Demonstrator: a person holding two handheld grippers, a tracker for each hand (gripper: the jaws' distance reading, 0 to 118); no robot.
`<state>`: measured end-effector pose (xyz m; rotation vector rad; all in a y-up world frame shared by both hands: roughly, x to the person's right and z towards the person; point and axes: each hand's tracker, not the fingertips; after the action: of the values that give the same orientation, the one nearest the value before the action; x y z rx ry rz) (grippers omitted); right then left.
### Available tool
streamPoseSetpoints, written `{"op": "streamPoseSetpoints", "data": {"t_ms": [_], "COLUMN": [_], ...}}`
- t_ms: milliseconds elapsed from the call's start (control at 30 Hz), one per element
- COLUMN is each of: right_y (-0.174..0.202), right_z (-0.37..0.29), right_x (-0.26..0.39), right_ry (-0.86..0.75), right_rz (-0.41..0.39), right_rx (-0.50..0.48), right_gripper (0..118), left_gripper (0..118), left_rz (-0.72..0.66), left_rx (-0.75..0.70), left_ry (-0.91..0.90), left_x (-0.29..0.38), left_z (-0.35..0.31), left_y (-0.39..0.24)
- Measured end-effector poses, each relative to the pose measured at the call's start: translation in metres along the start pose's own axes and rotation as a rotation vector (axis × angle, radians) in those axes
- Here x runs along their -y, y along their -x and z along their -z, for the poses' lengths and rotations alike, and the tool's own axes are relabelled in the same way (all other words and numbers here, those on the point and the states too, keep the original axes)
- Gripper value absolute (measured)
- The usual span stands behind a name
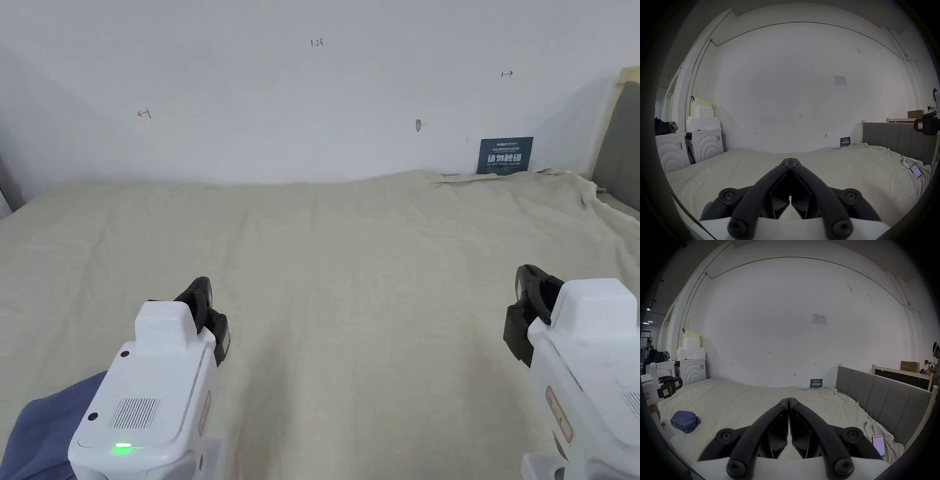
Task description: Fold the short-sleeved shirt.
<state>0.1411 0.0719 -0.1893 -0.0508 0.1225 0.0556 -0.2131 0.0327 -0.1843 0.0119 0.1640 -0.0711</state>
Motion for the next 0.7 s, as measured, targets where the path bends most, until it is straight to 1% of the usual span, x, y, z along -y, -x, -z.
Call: {"op": "streamPoseSetpoints", "data": {"t_ms": [133,267,333,367,400,433,467,500,533,600,633,667,700], "right_y": [-0.0002,0.0005,0.001,0.0011,0.0023,0.0022,0.0017,0.0004,-0.0025,-0.003,-0.0031,-0.0017,-0.0018], "right_z": [-0.0002,-0.0013,-0.0015,-0.0018,-0.0029,-0.0033,-0.003,-0.0021,0.0001,0.0008,0.0003,-0.0011,-0.0016], "right_x": [-0.0004,-0.0011,-0.0014,-0.0012,-0.0017,-0.0018,-0.0019,-0.0009,0.0022,0.0037,0.004,0.0032,0.0028], "right_ry": [-0.004,-0.007,-0.002,-0.003,-0.005,-0.004,0.003,0.004,0.004,0.002,-0.004,-0.008,-0.009], "right_rz": [-0.005,-0.006,-0.011,-0.012,-0.008,-0.005,0.003,0.006,0.009,0.005,0.005,0.007,0.01], "right_rx": [0.002,0.004,0.004,0.007,0.007,0.009,0.0,-0.001,-0.002,0.008,0.01,0.01,0.007], "right_gripper": [0,0,1,4,16,30,45,68,83,107,111,112,113], "left_gripper": [0,3,8,15,29,44,56,66,69,75,82,97,118], "left_rz": [0.003,-0.017,-0.021,-0.023,-0.025,-0.027,-0.03,-0.034,-0.036,-0.039,-0.04,-0.042,-0.048], "left_rx": [-0.003,-0.011,-0.015,-0.019,-0.023,-0.024,-0.026,-0.024,-0.025,-0.028,-0.03,-0.03,-0.028], "left_ry": [-0.004,-0.005,-0.001,-0.001,0.001,0.007,0.01,0.009,0.007,0.005,0.005,0.007,0.011], "left_x": [-0.0002,0.0004,0.0009,0.0013,0.0014,0.0011,0.001,0.001,0.0008,0.0,-0.0007,-0.0014,-0.002], "left_z": [0.0002,0.0003,0.0004,0.0002,0.0002,0.0003,0.0001,-0.0001,-0.0003,-0.0009,-0.0008,-0.0002,0.0009], "left_y": [0.0006,0.002,0.0035,0.0041,0.0047,0.0056,0.0065,0.0069,0.0075,0.0083,0.0086,0.0092,0.0101]}}
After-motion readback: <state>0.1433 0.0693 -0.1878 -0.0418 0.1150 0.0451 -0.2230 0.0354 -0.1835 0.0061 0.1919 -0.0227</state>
